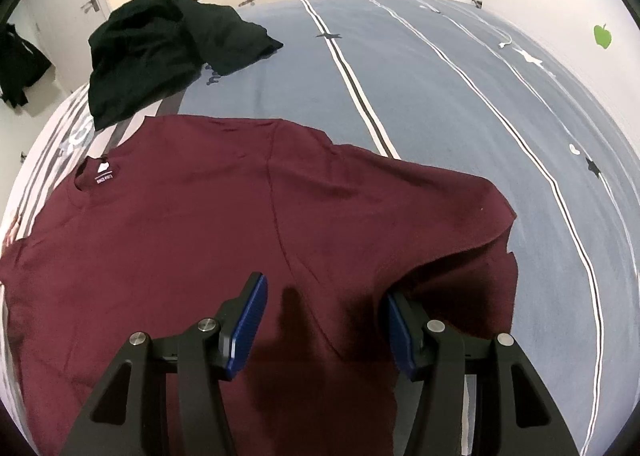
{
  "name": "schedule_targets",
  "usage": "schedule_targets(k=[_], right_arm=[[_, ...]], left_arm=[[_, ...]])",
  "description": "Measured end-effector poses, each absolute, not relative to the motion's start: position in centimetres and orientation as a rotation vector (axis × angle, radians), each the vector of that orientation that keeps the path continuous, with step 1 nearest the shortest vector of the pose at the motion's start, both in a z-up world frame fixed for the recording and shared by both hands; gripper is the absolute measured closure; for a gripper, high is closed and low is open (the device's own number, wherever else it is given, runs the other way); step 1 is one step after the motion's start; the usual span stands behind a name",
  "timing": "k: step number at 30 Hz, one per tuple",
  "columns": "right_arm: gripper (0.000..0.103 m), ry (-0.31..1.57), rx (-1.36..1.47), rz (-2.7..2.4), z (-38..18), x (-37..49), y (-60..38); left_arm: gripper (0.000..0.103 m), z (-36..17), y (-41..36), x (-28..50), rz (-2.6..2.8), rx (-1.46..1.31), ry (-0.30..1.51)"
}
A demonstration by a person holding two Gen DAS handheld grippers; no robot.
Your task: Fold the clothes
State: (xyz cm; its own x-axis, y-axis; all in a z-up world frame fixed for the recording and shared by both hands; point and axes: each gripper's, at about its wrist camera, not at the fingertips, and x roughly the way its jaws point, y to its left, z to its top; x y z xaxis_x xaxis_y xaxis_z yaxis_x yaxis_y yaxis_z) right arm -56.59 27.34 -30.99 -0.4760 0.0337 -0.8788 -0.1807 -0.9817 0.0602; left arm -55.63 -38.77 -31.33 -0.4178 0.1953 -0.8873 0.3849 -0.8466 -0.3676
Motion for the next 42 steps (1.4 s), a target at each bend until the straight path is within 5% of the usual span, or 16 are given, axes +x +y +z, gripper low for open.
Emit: schedule_targets(k=[8,18,22,23,26,36,40,42], right_arm=[[0.051,0.188,-1.546,2.572,-31.7,-57.0,26.5],[0.051,0.189,-1.525,2.55,-32.2,-57.8,26.6],[0.051,0.161,-1.533,2.549,-32.4,-58.0,27.0],[0.051,0.157,-1.532,2.548,-32.4,-58.0,27.1],[0.051,0.156,-1.512,2.546,-32.1,-58.1,27.8],[0.051,0.166,-1.486,2.456,-32.6,-58.4,32.2],[0.051,0.167,-1.466,2.482,-31.8,-58.3,32.9],[0.051,0.172,-1.466,2.502,-31.5,-58.1,33.0]], left_arm=[[0.04,-27.8,-36.4,-61.1,-2.603,1.468,0.545],[0.041,-35.7,-35.3,-65.6,-2.347,1.82,0.254],[0.069,-36.7,-35.5,-65.9,-2.37,1.777,0.277],[0.092,-36.4,-35.9,-66.0,-2.384,1.745,0.312],[0.099,-34.7,-36.5,-66.4,-2.424,1.636,0.335],[0.099,-25.8,-29.8,-67.4,-2.691,1.526,0.329],[0.097,-22.4,-19.7,-66.3,-2.9,1.701,0.406],[0.087,-20.6,-14.6,-65.2,-3.065,1.764,0.427]])
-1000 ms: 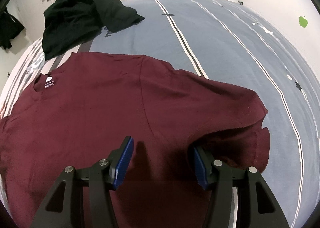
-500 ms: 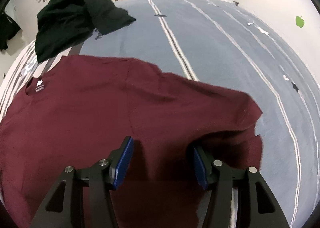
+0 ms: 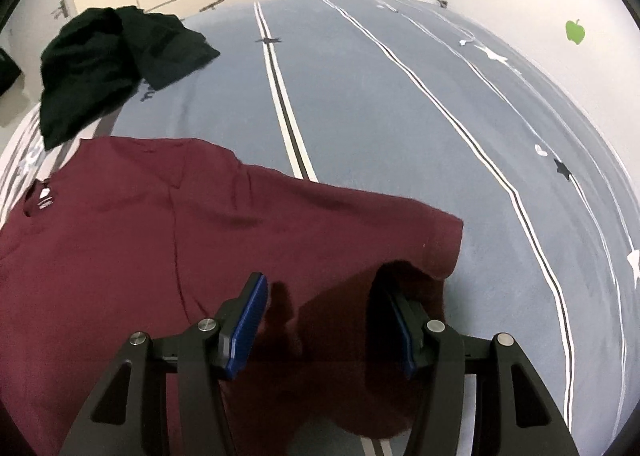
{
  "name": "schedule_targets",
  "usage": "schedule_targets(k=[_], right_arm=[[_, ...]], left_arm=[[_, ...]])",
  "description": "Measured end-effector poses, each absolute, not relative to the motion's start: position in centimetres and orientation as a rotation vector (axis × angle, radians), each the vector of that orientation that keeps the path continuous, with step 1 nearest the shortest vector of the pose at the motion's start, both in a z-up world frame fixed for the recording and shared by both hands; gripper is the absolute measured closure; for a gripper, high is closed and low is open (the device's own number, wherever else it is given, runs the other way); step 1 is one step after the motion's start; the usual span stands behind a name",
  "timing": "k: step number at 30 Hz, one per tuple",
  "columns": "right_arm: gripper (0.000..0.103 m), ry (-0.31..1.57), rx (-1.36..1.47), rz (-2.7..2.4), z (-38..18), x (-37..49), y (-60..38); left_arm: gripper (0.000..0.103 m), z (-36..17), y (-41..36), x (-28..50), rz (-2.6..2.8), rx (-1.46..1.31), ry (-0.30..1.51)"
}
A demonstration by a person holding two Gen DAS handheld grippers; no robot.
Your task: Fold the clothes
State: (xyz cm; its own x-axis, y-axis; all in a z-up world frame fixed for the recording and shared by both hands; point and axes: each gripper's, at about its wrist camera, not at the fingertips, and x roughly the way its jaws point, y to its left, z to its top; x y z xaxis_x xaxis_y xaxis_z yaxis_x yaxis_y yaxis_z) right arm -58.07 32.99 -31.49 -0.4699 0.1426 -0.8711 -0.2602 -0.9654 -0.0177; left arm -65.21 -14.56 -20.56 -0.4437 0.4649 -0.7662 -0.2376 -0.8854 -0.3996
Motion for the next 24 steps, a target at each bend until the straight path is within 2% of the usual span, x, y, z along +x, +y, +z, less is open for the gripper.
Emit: schedule_targets(k=[1,3,5,6,7,9,11,13,17,23,24], right_arm=[[0.051,0.179,-1.466,2.508,-31.4,-57.9,33.0],[0.051,0.197,-1.467,2.515,-31.2,-57.7,33.1],[0.051,0.218,-1.47,2.519,-31.1,-57.4,33.3],[0.051,0.23,-1.472,2.524,-31.0,-57.2,33.4],[0.051,0.234,-1.473,2.53,-30.9,-57.1,33.4],[0.051,0.225,-1.475,2.544,-30.9,-57.1,33.2],[0.051,0.221,-1.483,2.552,-30.9,-57.0,33.0],[0.051,0.227,-1.49,2.559,-30.9,-56.9,32.7],[0.051,0.212,-1.502,2.581,-30.9,-56.8,31.6],[0.051,0.203,-1.529,2.584,-31.4,-56.8,30.5],[0.051,0.203,-1.531,2.584,-31.5,-56.8,30.5]], left_arm=[[0.084,-19.8,-13.0,-64.5,2.333,-1.291,-0.279],[0.061,-19.5,-12.9,-64.2,2.379,-1.269,-0.273],[0.051,-20.2,-15.3,-64.8,2.442,-1.317,-0.391],[0.049,-20.5,-16.8,-64.8,2.478,-1.341,-0.445],[0.049,-20.7,-18.6,-64.4,2.537,-1.358,-0.459],[0.048,-21.9,-21.2,-64.3,2.685,-1.411,-0.337],[0.048,-24.7,-22.9,-64.8,2.682,-1.589,-0.24],[0.048,-26.9,-23.4,-64.5,2.649,-1.701,-0.191],[0.048,-30.2,-22.1,-65.4,2.621,-1.711,-0.082],[0.048,-33.4,-21.3,-69.5,2.61,-1.761,-0.165],[0.052,-34.2,-21.2,-70.2,2.592,-1.78,-0.164]])
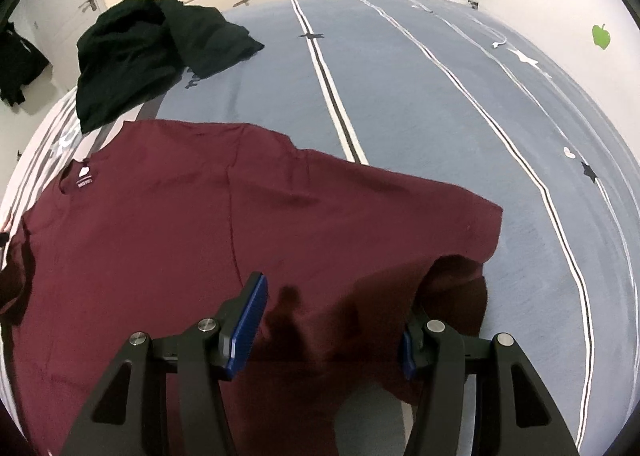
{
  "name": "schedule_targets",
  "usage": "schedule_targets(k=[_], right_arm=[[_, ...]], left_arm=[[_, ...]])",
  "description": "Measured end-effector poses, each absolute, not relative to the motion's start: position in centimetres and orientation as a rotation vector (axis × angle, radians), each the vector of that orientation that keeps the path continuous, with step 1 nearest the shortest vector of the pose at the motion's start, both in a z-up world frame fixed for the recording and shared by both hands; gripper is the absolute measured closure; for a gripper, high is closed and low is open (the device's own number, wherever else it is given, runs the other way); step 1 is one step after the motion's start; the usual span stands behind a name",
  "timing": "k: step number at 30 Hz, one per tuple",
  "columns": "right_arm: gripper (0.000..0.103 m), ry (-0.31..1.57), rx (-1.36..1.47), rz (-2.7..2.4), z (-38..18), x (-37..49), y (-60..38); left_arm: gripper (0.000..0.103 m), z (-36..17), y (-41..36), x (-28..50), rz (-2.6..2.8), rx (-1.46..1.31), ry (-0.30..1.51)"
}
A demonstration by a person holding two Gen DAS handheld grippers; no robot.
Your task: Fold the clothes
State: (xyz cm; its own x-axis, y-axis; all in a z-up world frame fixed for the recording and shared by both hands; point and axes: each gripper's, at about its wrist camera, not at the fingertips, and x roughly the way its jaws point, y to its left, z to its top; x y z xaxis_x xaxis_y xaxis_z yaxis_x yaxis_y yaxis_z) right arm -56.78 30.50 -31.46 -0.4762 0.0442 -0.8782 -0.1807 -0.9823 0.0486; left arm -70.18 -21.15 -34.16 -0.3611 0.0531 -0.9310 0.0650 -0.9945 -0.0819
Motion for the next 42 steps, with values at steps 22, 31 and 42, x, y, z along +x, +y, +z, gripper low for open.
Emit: schedule_targets(k=[22,31,42], right_arm=[[0.051,0.242,-1.529,2.628,-31.3,-56.8,27.5],[0.049,0.296,-1.606,2.766,-30.5,-58.5,17.8],[0.049,0.16,-1.557,2.854,-28.3,-60.8,9.4]], left_arm=[[0.044,-30.9,-23.7,-62.5,-2.678,1.656,0.33],[0.044,-32.8,-23.7,-51.3,-2.652,1.691,0.279],[0.052,-35.3,-24.1,-51.9,-2.62,1.628,0.253]])
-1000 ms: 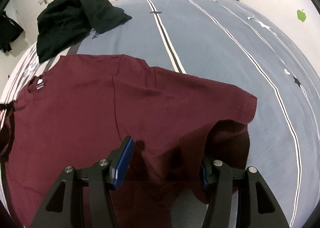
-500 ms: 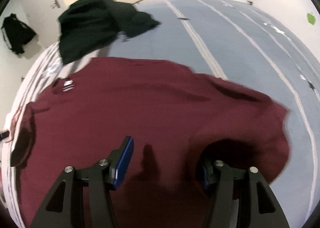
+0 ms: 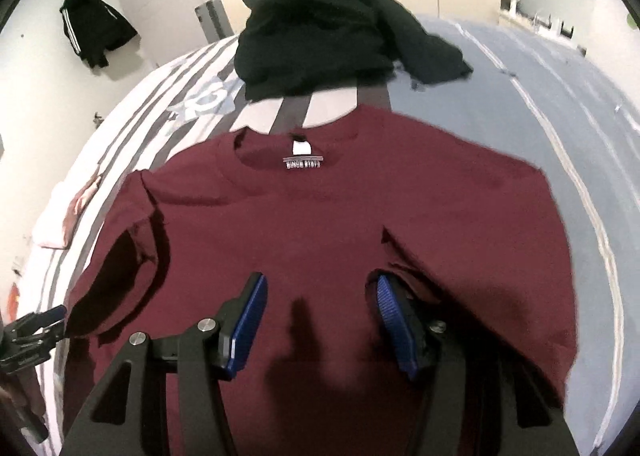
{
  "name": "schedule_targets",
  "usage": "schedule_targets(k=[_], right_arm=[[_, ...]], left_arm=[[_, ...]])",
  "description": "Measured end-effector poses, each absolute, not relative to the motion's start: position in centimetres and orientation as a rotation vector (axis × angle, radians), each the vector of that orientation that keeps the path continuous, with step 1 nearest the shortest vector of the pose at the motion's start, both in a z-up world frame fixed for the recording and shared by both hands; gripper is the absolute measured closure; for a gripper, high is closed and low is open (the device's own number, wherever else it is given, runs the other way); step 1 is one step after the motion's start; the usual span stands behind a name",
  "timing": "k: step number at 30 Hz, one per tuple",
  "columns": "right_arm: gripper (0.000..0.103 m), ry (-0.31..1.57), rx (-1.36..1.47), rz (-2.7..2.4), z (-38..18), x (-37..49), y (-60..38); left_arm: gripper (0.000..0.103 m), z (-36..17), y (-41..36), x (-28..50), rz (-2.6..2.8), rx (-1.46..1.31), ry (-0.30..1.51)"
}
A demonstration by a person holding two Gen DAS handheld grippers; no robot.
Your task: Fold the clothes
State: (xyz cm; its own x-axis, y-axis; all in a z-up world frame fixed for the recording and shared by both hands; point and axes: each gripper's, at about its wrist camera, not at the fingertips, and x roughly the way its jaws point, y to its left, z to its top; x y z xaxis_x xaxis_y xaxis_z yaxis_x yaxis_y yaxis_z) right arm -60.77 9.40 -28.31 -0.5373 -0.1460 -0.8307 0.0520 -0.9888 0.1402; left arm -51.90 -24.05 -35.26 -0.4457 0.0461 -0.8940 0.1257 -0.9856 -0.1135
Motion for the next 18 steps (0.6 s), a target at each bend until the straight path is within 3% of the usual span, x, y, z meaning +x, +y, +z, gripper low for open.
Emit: schedule_targets(k=[9,12,18], right_arm=[[0.051,-0.139,1.662,-2.921,-28.5,-60.4,21.5],[0.051,-0.415,1.612,-2.847,-27.0,-59.4,24.8],[0.051,-0.26,1.483,-2.679,-25.7,-58.5,17.8]], left_arm=[[0.052,-34.7,-26.1,-50.3,-2.619,1.644,0.347],[0.052,-34.5,-25.3,-50.2,-2.652,1.661,0.338],[0.052,-35.3,-23.9,-50.4,-2.666,1.688,0.313]])
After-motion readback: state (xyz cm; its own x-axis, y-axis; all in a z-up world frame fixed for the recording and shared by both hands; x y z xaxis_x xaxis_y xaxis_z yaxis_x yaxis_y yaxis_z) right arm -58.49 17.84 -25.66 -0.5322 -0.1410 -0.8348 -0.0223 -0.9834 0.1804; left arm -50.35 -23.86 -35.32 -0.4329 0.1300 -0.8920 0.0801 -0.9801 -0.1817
